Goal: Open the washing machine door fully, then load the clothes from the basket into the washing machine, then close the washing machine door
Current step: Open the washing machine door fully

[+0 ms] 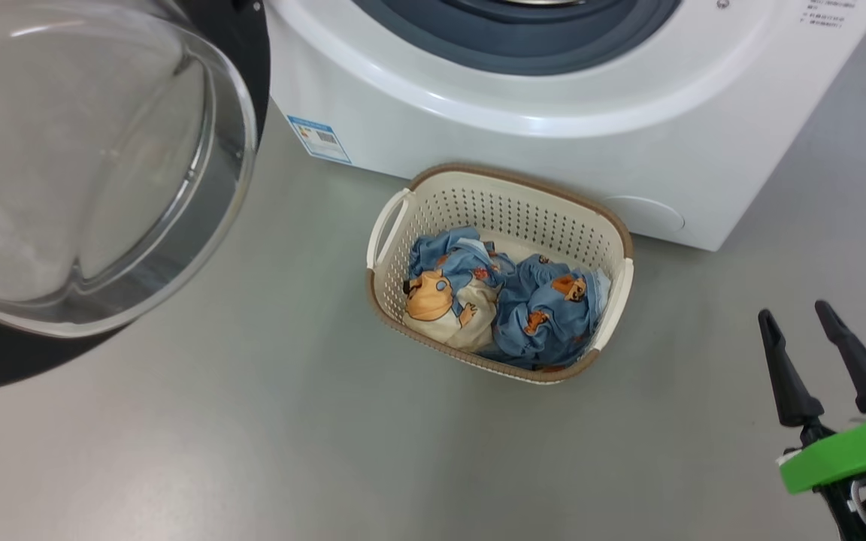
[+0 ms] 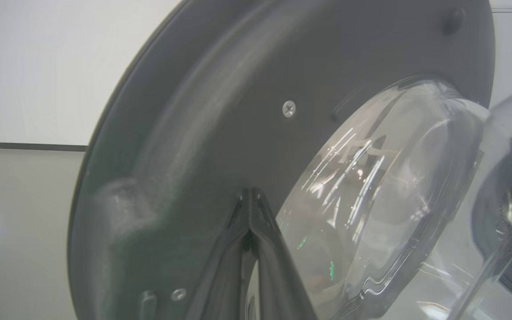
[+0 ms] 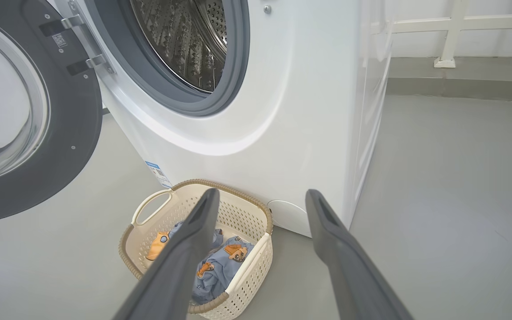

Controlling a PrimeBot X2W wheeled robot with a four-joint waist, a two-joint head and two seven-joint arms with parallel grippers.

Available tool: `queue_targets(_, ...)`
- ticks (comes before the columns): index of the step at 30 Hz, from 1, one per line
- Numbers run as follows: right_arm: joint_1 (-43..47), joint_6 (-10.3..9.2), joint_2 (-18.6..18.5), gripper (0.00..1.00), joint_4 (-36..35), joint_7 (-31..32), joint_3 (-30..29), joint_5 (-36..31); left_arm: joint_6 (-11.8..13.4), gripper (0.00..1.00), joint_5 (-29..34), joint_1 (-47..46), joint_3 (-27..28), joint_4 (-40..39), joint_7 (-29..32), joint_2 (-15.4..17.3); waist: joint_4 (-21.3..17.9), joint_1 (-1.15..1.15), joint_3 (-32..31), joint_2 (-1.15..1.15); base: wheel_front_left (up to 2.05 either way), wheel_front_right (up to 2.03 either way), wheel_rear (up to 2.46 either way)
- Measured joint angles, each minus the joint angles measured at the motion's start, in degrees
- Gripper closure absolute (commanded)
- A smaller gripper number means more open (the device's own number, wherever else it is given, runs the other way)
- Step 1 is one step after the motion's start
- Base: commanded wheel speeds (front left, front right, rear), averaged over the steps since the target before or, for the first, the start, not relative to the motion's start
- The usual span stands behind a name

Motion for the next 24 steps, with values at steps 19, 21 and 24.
queue_targets(19,-5.69,0.00,-2.76,0.00,-0.79,0.00,0.67,-0.09,-2.60,1.00,8.40,-10.96,10.49,10.74,-0.05,4.20,-1.70,0.00,7.74,0.00,0.00,0.00,0.00)
queue_targets(21,-6.08,0.00,-3.02,0.00,-0.99,0.00,0.66,-0.09,-2.94,1.00,8.89,-11.83,11.49,11.39,-0.05,4.45,-1.75,0.00,8.41,0.00,0.00,0.00,0.00)
queue_targets(24,-6.33,0.00,-3.47,0.00,-1.02,0.00,0.66,-0.09,-3.05,1.00,9.96,-12.92,12.49,12.11,-0.07,4.71,-1.79,0.00,9.31,0.00,0.00,0.00,0.00)
